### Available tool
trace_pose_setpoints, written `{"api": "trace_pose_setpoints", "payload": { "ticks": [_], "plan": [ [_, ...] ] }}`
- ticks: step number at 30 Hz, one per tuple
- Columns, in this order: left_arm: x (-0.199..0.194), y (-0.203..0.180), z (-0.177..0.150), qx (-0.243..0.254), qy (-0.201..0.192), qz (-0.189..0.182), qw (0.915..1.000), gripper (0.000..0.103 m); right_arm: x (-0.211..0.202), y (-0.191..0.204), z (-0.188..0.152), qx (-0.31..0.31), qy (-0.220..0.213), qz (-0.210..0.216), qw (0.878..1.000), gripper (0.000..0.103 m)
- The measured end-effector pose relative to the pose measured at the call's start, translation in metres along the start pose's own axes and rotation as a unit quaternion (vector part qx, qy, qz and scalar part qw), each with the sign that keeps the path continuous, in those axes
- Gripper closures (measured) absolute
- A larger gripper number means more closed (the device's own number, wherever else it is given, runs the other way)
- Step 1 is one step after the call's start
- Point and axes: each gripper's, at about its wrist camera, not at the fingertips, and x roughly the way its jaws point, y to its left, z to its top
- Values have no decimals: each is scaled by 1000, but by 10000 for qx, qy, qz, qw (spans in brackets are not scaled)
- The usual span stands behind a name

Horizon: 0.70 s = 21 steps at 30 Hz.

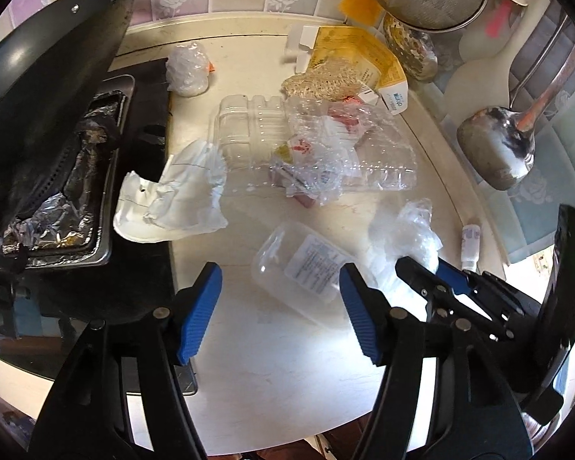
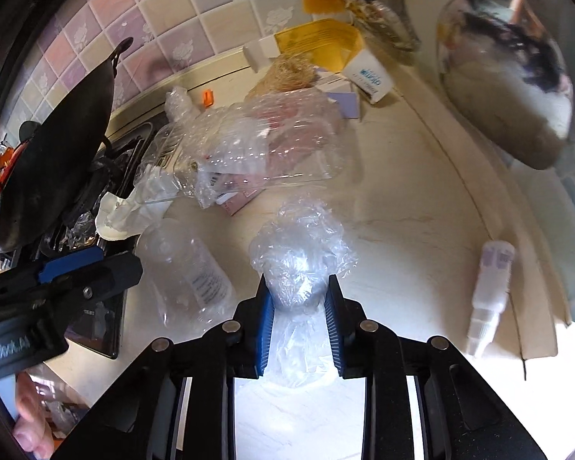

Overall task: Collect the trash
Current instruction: 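Grasp the crumpled clear plastic bag with the right tool while the left tool grasps the blue-labelled clear bottle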

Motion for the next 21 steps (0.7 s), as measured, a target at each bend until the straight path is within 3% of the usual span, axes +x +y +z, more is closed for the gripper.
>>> {"api": "trace_pose_setpoints", "payload": {
  "ticks": [11, 21],
  "plan": [
    [26, -5, -3, -167, 434, -106, 9989, 39, -3, -11, -15, 113, 8, -32, 9999, 79],
    [47, -5, -41, -515, 536, 97, 9972, 38, 0, -3, -37, 35, 53, -109, 9999, 79]
  ]
}}
